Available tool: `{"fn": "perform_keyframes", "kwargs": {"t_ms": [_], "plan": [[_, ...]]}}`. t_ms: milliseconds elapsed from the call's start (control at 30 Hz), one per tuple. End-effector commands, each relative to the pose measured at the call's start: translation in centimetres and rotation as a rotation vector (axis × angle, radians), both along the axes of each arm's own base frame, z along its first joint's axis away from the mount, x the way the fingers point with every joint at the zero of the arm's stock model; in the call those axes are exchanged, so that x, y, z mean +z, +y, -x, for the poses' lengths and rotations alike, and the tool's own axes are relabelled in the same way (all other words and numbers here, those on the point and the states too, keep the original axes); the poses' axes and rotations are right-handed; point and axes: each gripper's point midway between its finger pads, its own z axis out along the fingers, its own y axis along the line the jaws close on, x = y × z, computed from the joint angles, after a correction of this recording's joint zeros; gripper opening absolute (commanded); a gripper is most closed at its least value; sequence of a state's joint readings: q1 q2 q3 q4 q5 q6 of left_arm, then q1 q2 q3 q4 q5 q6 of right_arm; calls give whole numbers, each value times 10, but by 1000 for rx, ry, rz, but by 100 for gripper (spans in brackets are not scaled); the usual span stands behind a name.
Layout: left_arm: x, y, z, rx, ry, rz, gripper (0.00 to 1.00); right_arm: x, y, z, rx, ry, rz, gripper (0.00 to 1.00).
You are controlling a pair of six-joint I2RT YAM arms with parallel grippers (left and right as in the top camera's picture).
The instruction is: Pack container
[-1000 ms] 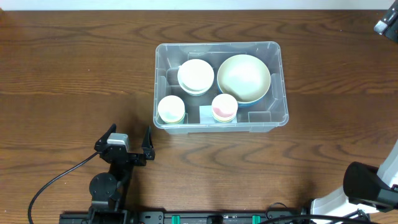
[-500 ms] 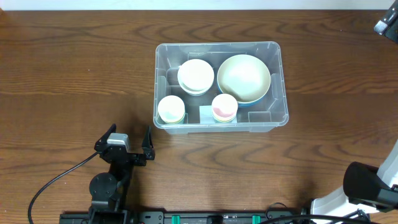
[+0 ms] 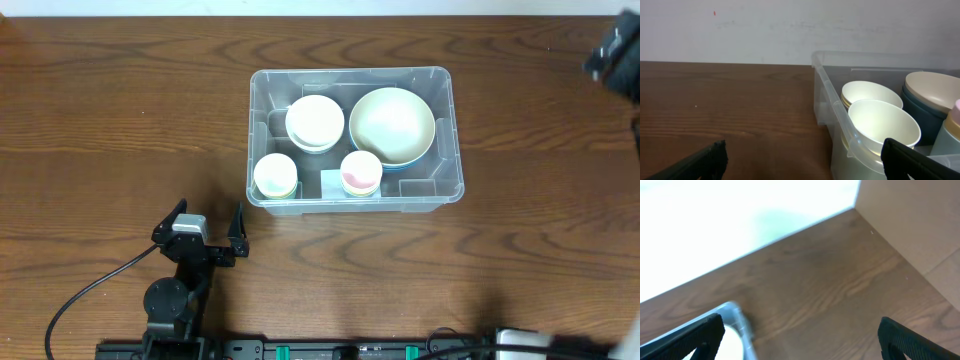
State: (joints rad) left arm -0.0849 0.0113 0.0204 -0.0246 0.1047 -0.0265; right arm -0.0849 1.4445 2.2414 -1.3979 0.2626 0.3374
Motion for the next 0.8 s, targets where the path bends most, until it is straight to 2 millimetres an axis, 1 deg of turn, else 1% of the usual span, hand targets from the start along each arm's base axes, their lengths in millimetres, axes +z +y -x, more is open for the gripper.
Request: {"fn": "perform_keyframes", "kwargs": {"t_ms": [0, 67, 233, 367, 467, 533, 600, 667, 767], "plan": [[-15, -1, 1, -8, 45, 3, 98, 1, 10, 49, 9, -36, -4, 99], [-15, -1, 1, -8, 45, 3, 98, -15, 12, 77, 12, -20, -5, 99], [-15, -1, 1, -8, 44, 3, 98, -56, 15, 131, 12, 2, -6, 99], [-15, -1, 1, -8, 45, 3, 98, -87, 17, 168, 12, -5, -6, 99], [-15, -1, 1, -8, 45, 3, 98, -105, 12, 186, -13, -40, 17, 99], [-15, -1, 1, -8, 44, 3, 98, -105, 13, 184, -12, -142, 20, 99], [-15, -1, 1, -8, 45, 3, 98, -100, 15, 175, -3, -269, 11, 99], [-15, -1, 1, -8, 45, 3, 98, -96, 20, 159, 32, -424, 5, 99], [-15, -1, 1, -8, 45, 3, 98, -102, 29, 138, 90, -563, -5, 99]]}}
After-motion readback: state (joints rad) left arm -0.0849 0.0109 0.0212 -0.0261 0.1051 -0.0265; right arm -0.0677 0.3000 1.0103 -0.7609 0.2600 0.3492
